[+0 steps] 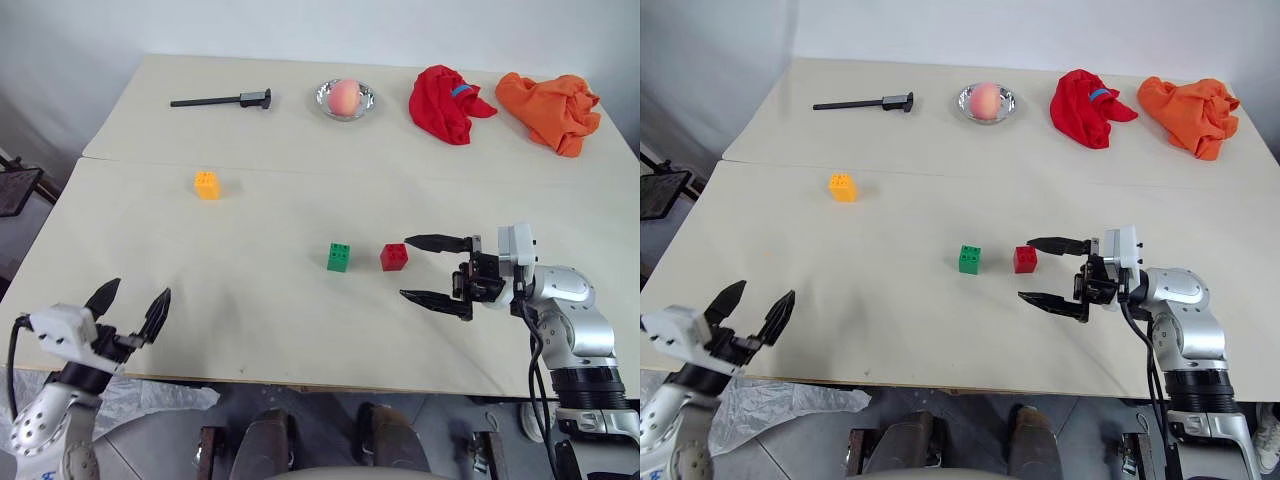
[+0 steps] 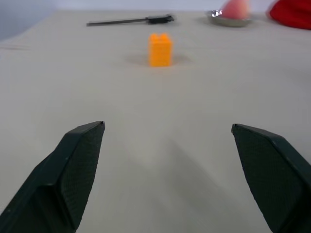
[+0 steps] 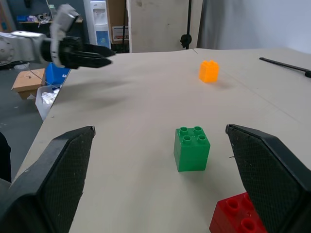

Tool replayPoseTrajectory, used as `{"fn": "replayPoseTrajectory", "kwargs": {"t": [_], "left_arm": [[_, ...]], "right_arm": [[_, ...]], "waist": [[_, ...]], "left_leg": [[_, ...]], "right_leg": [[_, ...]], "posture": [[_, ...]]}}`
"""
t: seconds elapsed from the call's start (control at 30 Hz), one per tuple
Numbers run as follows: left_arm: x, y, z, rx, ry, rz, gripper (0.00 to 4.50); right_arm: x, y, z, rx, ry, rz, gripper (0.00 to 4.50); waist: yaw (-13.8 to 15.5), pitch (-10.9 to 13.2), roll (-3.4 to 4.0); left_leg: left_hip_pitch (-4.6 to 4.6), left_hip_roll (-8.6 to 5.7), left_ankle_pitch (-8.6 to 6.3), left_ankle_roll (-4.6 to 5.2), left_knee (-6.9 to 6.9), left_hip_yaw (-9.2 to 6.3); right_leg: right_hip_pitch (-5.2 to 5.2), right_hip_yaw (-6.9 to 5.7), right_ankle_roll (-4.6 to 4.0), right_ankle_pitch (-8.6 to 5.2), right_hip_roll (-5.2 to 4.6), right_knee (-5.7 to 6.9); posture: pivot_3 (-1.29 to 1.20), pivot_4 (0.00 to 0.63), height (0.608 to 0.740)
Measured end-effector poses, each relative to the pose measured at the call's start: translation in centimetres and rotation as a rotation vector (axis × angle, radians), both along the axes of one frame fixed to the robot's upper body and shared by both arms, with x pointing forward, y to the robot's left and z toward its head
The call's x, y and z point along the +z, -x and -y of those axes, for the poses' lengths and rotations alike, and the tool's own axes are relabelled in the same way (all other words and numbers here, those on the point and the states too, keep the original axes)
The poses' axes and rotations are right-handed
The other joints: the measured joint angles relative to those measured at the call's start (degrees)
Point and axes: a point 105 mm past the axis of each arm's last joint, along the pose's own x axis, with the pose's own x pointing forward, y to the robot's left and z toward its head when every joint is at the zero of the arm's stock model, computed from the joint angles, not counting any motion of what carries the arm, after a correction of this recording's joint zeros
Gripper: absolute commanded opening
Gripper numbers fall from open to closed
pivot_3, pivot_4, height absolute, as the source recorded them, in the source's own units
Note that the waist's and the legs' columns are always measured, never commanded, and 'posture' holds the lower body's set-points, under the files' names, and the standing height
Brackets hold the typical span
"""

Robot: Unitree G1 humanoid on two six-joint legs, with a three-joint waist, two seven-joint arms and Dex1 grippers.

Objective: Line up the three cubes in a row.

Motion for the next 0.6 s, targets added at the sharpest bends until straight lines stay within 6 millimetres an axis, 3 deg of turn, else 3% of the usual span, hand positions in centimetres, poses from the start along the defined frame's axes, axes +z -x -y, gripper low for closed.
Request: {"fn": "replayPoseTrajectory", "kwargs": {"t": [0.1, 0.27, 0.5, 0.6], "left_arm": [[1.2, -3.0, 1.4, 0.012, 0.027, -0.012, 4.44], [6.2, -8.8, 3.9, -0.045, -0.015, 0.051, 4.44], [5.7, -13.5, 3.2, 0.041, -0.054, -0.059, 4.44], [6.5, -15.3, 3.7, 0.041, -0.066, -0.057, 4.44]], "right_arm": [[0.0, 0.0, 0.0, 0.002, 0.002, -0.002, 4.5], [0.0, 0.0, -0.1, 0.005, 0.009, -0.007, 4.5], [-0.2, 0.0, -0.1, 0.002, 0.016, -0.027, 4.5], [-0.1, 0.1, -0.2, 0.001, 0.017, -0.021, 4.5]], "waist": [[0.0, 0.0, -0.01], [-0.2, 0.0, -0.02], [-0.8, 0.0, -0.03], [-0.4, 0.0, -0.04]], "left_leg": [[-0.02, -0.06, 0.0, 0.0, 0.0, 0.0], [-0.01, -0.08, 0.02, -0.04, -0.01, 0.4], [-0.04, -0.05, 0.04, -0.08, -0.05, 0.53], [-0.06, -0.07, 0.05, -0.08, -0.03, 0.53]], "right_leg": [[-0.01, -0.02, 0.0, 0.0, 0.03, 0.0], [-0.02, -0.03, 0.0, 0.0, 0.11, -0.03], [-0.06, -0.04, 0.0, 0.0, 0.18, -0.07], [-0.05, -0.04, 0.0, 0.0, 0.17, -0.09]], "posture": [[0.0, 0.15, 0.74], [0.0, 0.15, 0.74], [0.0, 0.15, 0.74], [0.0, 0.15, 0.74]]}}
